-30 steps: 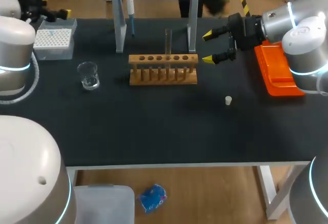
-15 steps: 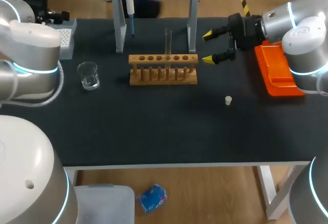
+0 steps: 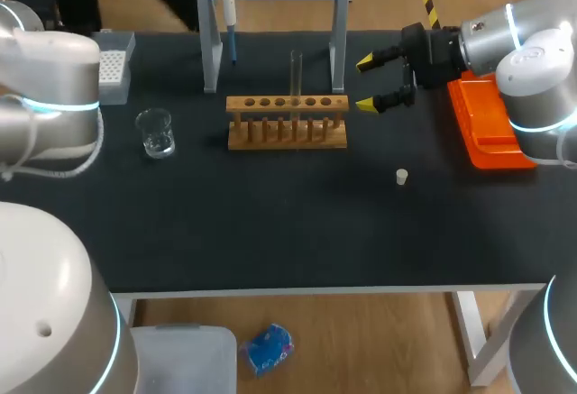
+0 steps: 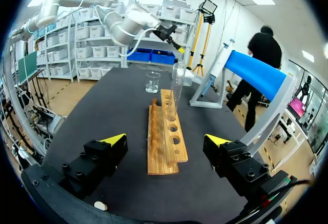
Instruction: Invert the test tube, pick up the pipette, mount the tip to pipette, aspirate from beaker and dispense into the tube, eject the tip, return the pipette, and cap with the stopper.
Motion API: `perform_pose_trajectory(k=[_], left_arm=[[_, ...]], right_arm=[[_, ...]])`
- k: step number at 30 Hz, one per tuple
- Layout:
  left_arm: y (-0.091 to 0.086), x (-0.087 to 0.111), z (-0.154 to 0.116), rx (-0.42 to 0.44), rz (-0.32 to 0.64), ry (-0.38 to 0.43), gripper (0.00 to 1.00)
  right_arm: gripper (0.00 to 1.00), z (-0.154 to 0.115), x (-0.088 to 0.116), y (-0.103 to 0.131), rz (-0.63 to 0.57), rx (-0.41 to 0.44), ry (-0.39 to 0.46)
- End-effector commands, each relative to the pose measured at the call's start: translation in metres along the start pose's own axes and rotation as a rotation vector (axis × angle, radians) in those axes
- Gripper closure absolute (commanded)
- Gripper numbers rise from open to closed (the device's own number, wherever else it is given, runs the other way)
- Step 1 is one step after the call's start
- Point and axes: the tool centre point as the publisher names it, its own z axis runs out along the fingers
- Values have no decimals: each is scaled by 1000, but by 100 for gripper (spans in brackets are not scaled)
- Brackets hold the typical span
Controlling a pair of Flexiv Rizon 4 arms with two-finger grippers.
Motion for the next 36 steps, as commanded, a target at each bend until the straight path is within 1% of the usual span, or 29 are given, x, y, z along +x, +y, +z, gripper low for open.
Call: perform_pose_trajectory(k=[1, 3, 6, 9, 11, 27, 29, 32, 36], left_arm=[[3, -11, 43, -19, -21, -11, 0], [7, -12, 52, -40, -14, -30, 0], [13, -5, 58, -65, -10, -9, 0], [18, 4, 57, -76, 2, 18, 0], [22, 9, 56, -88, 28, 42, 0], [22, 9, 56, -88, 28, 42, 0], [19, 15, 57, -79, 36, 54, 0], [27, 25, 59, -87, 45, 64, 0], [39, 31, 60, -98, 32, 66, 0]], right_arm=[[0, -1, 0, 0, -1, -1, 0], [0, -1, 0, 0, -1, -1, 0], [0, -1, 0, 0, -1, -1, 0], [0, -1, 0, 0, -1, -1, 0], [0, -1, 0, 0, -1, -1, 0], [0, -1, 0, 0, -1, -1, 0], [0, -1, 0, 0, -1, -1, 0], [0, -1, 0, 0, -1, -1, 0], [0, -1, 0, 0, -1, -1, 0]])
